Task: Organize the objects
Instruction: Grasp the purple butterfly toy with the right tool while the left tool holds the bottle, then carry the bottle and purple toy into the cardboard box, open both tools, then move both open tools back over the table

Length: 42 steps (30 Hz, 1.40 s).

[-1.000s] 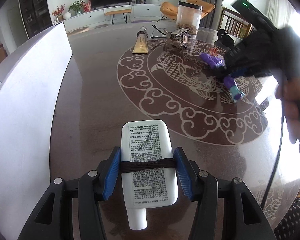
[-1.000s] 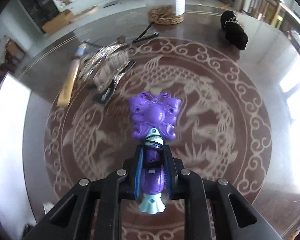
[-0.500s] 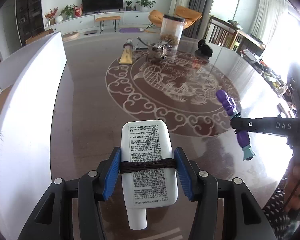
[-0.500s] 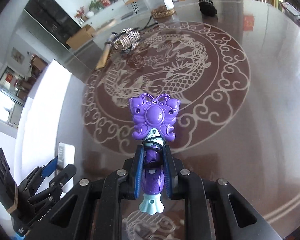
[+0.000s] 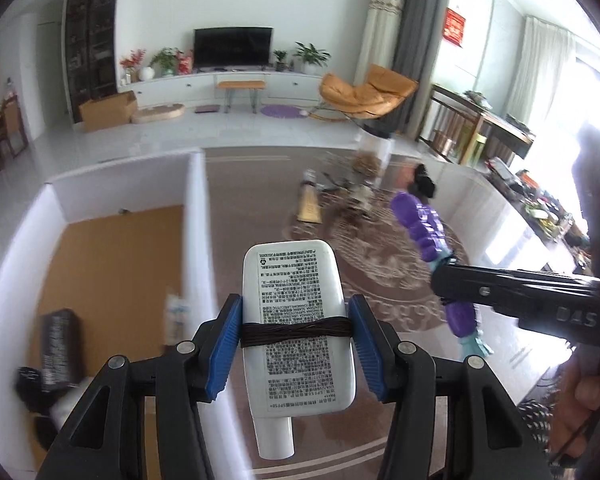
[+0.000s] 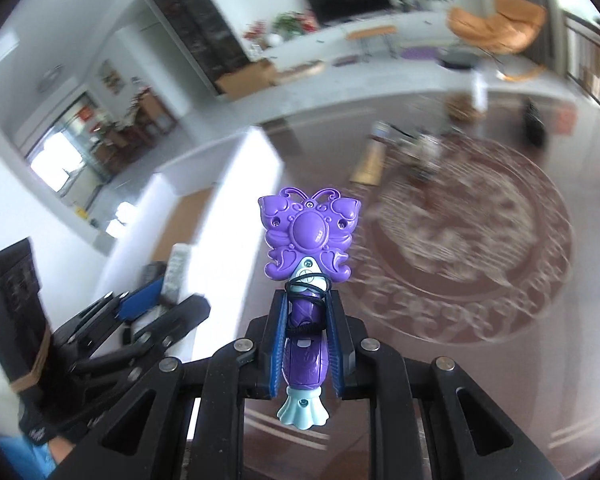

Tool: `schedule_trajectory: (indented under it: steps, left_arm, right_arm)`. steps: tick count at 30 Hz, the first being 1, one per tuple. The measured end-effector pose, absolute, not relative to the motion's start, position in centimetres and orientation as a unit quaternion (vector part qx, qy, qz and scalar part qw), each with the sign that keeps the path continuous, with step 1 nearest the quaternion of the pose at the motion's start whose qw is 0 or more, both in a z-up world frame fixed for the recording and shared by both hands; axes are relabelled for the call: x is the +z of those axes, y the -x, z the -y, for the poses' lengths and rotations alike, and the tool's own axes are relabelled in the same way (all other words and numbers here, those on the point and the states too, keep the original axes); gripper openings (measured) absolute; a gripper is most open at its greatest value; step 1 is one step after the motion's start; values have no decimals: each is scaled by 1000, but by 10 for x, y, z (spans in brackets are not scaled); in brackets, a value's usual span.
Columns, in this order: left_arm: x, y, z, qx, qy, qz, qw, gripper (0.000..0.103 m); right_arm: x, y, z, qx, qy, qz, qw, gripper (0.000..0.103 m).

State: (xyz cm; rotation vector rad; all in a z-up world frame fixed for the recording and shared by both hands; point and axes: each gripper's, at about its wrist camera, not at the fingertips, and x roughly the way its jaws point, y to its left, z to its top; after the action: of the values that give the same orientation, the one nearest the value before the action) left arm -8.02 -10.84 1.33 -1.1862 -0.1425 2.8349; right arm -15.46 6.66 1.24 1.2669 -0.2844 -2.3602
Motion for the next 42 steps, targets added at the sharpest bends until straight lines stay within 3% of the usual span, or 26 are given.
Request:
schedule_trajectory:
  steps: [10,21,22,23,25,26,27,32,34,36,39,42]
  left_arm:
    - [5,60,234,906,411,50,-90,53]
    - [-36,43,276,879,456,67,-123,54]
    - [-42,43,279,872,466,67,-130,56]
    - [-44,43,280,868,472,66,-137,68]
    - [-47,44,284,863,476,65,-158,86]
    - [-47,42,286,864,471,64,-167,88]
    - [-46,40,286,866,467,68,-165,88]
    - [-35,42,271,878,447,68,-160,89]
    - [-28,45,258,885,436,63,-152,89]
    - [-20,48,237,895,423,61,-130,89]
    - [-9,52,191,909,406,52,-76,89]
    - [0,57,132,919,394,31,-3,89]
  right_arm:
    - [49,148,64,-832,-440,72,330,19]
    - [-2,145,151,-794,-490,22,358,19]
    - [-10,144,157,-789,-499,15,359,20]
    - [-16,143,162,-784,-508,3,358,21]
    - [-26,141,170,-778,-517,-16,357,27]
    - [-28,141,171,-777,-517,-17,359,38]
    - [-27,139,169,-782,-511,-16,357,50]
    - [-14,139,149,-802,-482,-10,353,57]
    - [-7,138,132,-819,-461,-6,342,65]
    - [0,134,108,-845,-427,-5,322,80]
    - [-4,128,58,-895,-371,-15,248,92]
    - [-30,128,-5,-924,-349,-26,152,94]
